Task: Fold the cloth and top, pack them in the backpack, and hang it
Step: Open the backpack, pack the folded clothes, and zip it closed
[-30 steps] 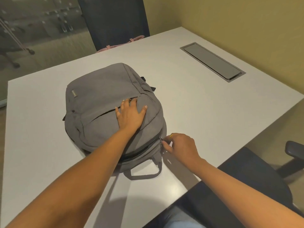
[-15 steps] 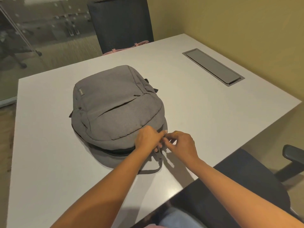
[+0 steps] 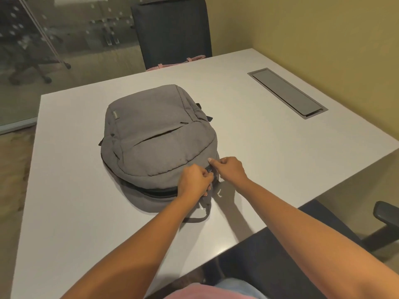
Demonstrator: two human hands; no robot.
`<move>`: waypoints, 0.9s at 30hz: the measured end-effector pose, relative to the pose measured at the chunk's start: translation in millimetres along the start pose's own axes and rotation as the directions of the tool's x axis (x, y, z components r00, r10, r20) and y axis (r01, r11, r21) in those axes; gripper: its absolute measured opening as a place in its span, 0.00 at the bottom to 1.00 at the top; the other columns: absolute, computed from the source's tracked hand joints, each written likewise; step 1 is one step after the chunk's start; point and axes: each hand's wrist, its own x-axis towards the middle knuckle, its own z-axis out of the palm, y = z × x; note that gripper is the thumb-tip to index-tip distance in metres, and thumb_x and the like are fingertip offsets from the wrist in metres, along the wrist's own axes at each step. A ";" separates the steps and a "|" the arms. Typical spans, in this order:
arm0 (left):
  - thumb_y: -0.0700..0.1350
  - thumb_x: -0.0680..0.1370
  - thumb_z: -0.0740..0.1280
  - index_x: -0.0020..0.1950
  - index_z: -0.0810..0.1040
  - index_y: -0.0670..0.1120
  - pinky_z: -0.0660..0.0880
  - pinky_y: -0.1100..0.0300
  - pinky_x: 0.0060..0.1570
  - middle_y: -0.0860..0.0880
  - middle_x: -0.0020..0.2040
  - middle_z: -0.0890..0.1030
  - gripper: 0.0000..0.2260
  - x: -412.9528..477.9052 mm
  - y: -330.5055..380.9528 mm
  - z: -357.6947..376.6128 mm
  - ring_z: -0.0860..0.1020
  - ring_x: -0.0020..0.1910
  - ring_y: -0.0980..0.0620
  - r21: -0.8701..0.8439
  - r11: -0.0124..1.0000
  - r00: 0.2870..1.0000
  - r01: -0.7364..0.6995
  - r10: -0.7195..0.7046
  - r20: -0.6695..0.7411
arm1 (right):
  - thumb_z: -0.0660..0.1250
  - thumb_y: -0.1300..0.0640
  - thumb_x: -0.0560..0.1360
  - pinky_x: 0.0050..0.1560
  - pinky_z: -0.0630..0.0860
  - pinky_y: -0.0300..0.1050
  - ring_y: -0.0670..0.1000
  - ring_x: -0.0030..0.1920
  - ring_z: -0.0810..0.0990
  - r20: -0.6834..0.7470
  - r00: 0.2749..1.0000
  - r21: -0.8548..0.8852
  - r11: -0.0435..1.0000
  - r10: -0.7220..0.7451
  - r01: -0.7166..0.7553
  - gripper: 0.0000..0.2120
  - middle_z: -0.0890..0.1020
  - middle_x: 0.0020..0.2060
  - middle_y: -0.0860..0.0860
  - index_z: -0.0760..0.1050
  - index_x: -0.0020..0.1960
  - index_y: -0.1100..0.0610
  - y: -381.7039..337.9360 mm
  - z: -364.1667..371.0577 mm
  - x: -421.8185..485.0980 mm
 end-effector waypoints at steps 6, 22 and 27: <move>0.48 0.78 0.64 0.39 0.82 0.41 0.80 0.53 0.39 0.42 0.34 0.83 0.14 -9.0 -15.6 -13.5 0.80 0.29 0.46 0.092 0.996 1.000 -0.006 0.008 -0.023 | 0.65 0.56 0.71 0.29 0.61 0.42 0.52 0.30 0.66 -0.070 0.997 -0.089 0.996 0.017 -0.023 0.18 0.67 0.25 0.51 0.61 0.26 0.55 -3.7 3.0 4.6; 0.51 0.77 0.64 0.38 0.81 0.42 0.73 0.59 0.38 0.46 0.35 0.82 0.15 -48.7 -85.5 -58.9 0.80 0.37 0.48 0.320 0.945 0.993 0.071 -0.038 -0.109 | 0.64 0.51 0.75 0.34 0.64 0.42 0.50 0.37 0.72 -0.151 0.866 -0.403 0.829 -0.478 0.387 0.11 0.75 0.37 0.49 0.71 0.39 0.57 -9.2 21.0 -12.7; 0.53 0.77 0.63 0.42 0.81 0.44 0.72 0.58 0.38 0.45 0.38 0.83 0.14 -50.4 -83.1 -62.1 0.79 0.41 0.46 0.369 0.928 0.993 0.060 -0.017 -0.117 | 0.73 0.49 0.68 0.37 0.72 0.42 0.51 0.41 0.76 0.322 0.356 -0.425 0.202 -0.877 0.883 0.09 0.80 0.39 0.49 0.80 0.44 0.53 -20.1 62.0 -26.8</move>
